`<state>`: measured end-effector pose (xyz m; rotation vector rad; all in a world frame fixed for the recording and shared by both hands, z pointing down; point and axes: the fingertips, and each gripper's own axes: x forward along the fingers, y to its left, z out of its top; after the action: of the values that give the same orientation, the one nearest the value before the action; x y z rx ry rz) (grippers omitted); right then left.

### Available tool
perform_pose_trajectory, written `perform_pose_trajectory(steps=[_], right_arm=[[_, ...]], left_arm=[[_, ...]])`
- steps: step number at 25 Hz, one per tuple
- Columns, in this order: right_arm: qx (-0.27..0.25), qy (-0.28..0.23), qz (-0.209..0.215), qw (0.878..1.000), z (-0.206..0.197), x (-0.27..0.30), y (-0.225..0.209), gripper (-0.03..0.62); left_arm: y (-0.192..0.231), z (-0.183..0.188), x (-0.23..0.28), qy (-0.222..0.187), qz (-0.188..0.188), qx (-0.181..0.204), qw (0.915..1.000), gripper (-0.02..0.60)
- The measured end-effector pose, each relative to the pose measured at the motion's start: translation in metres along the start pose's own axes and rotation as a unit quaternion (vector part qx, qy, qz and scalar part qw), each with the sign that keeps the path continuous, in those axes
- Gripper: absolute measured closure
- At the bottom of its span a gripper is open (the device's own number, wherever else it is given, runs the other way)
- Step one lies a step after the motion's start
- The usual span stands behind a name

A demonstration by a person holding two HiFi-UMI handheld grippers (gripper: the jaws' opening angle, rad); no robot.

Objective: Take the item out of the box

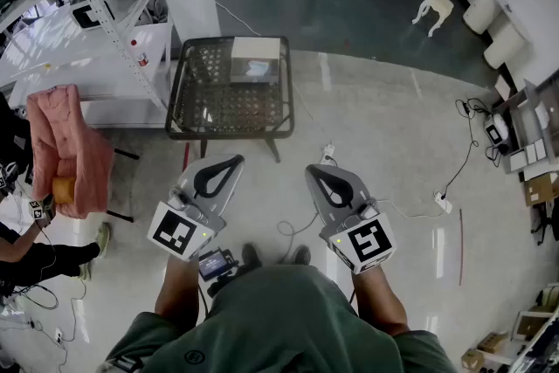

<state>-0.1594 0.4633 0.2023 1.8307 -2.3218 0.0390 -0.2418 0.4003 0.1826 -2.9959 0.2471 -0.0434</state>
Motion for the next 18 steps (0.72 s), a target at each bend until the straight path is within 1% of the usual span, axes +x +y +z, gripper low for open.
perform_pose_trajectory(steps=[10,18], right_arm=[[0.003,0.0,-0.013,1.0,0.004,0.023,0.021,0.591],[0.012,-0.004,-0.031,0.999,0.007,0.044,0.034,0.589]], left_arm=[[0.023,-0.005,-0.021,-0.004,-0.013,-0.001,0.9999,0.58],[0.046,-0.009,-0.04,-0.013,-0.022,0.001,0.9997,0.58]])
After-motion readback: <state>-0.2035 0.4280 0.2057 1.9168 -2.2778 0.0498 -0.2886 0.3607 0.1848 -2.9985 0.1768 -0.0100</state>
